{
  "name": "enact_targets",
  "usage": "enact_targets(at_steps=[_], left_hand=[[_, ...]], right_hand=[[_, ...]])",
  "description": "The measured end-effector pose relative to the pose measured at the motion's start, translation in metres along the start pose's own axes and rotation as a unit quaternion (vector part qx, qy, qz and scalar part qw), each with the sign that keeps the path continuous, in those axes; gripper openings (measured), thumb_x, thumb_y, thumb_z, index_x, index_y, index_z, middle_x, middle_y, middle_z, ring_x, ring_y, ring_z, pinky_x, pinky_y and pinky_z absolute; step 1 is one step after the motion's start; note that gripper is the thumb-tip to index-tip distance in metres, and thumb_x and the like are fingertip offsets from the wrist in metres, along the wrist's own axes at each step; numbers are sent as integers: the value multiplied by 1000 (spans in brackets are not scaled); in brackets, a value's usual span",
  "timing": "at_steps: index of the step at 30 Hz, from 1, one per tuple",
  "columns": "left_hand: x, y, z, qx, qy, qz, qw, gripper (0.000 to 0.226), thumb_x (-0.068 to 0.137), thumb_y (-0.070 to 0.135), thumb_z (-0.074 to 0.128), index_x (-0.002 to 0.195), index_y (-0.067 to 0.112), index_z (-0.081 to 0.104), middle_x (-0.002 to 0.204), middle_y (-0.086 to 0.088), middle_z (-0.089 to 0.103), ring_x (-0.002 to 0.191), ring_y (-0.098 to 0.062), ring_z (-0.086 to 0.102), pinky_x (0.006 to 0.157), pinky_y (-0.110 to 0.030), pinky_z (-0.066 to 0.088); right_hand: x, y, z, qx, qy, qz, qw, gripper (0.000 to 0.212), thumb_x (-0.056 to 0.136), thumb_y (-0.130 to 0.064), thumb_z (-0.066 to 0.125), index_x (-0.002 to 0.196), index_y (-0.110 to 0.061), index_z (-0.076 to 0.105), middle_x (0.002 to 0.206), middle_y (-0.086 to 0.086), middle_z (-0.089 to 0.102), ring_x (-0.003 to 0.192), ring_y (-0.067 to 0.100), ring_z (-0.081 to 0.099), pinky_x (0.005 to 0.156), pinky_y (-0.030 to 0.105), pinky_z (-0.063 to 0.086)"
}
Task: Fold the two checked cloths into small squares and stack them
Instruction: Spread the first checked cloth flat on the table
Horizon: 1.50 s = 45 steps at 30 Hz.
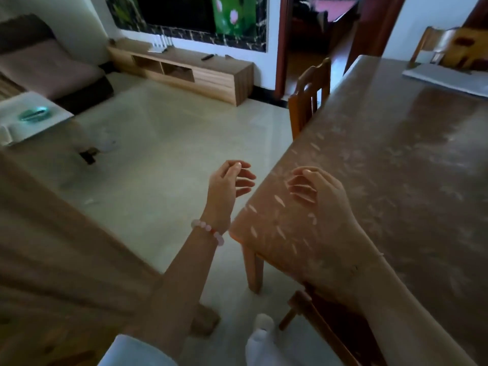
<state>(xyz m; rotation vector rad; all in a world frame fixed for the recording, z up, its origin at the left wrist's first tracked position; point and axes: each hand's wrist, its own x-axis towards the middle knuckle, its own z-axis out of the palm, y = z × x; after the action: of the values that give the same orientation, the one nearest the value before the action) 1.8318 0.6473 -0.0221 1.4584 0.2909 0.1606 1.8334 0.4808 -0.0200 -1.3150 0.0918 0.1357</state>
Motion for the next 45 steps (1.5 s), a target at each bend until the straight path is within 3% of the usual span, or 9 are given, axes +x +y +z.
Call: enact_targets(at_steps=[6, 14, 20, 27, 31, 45], left_hand=[[70, 2, 35, 11, -39, -1, 999, 25, 98, 12, 37, 84, 11, 58, 71, -2, 62, 62, -12, 60, 62, -22, 50], [113, 5, 93, 27, -119, -18, 992, 25, 98, 12, 38, 84, 9, 59, 69, -2, 63, 64, -14, 61, 67, -28, 50], [130, 2, 143, 38, -189, -22, 981, 28, 98, 13, 37, 82, 10, 59, 70, -3, 64, 62, -12, 62, 62, -24, 50], [155, -17, 194, 57, -300, -38, 951, 28, 99, 15, 38, 85, 12, 62, 67, 1, 69, 68, -14, 66, 69, -28, 53], [174, -27, 206, 48, -363, -59, 929, 26, 98, 15, 40, 87, 10, 62, 67, 0, 69, 68, -14, 66, 74, -32, 52], [262, -20, 218, 13, -487, -77, 870, 24, 97, 7, 40, 84, 6, 60, 70, -7, 66, 66, -13, 65, 64, -23, 53]], right_hand=[[63, -10, -13, -39, 67, 2, 997, 25, 98, -13, 42, 87, -11, 63, 82, 1, 67, 72, 7, 66, 67, 16, 54], [96, -29, -50, 0, 149, -8, 989, 24, 97, -12, 43, 89, -7, 66, 80, 5, 67, 75, 13, 65, 69, 23, 54], [96, -37, -85, 15, 227, -38, 973, 26, 94, -11, 45, 82, -13, 68, 76, 4, 68, 78, 17, 66, 76, 29, 53], [93, -38, -119, 27, 325, -51, 944, 25, 94, -10, 44, 86, -13, 67, 75, 5, 68, 78, 20, 65, 77, 33, 52], [101, -34, -119, 34, 376, -51, 925, 24, 95, -11, 44, 88, -13, 67, 73, 3, 69, 75, 15, 66, 72, 25, 52], [167, -36, -70, 26, 505, -64, 860, 24, 95, -10, 44, 85, -14, 66, 73, 2, 69, 73, 14, 66, 73, 27, 51]])
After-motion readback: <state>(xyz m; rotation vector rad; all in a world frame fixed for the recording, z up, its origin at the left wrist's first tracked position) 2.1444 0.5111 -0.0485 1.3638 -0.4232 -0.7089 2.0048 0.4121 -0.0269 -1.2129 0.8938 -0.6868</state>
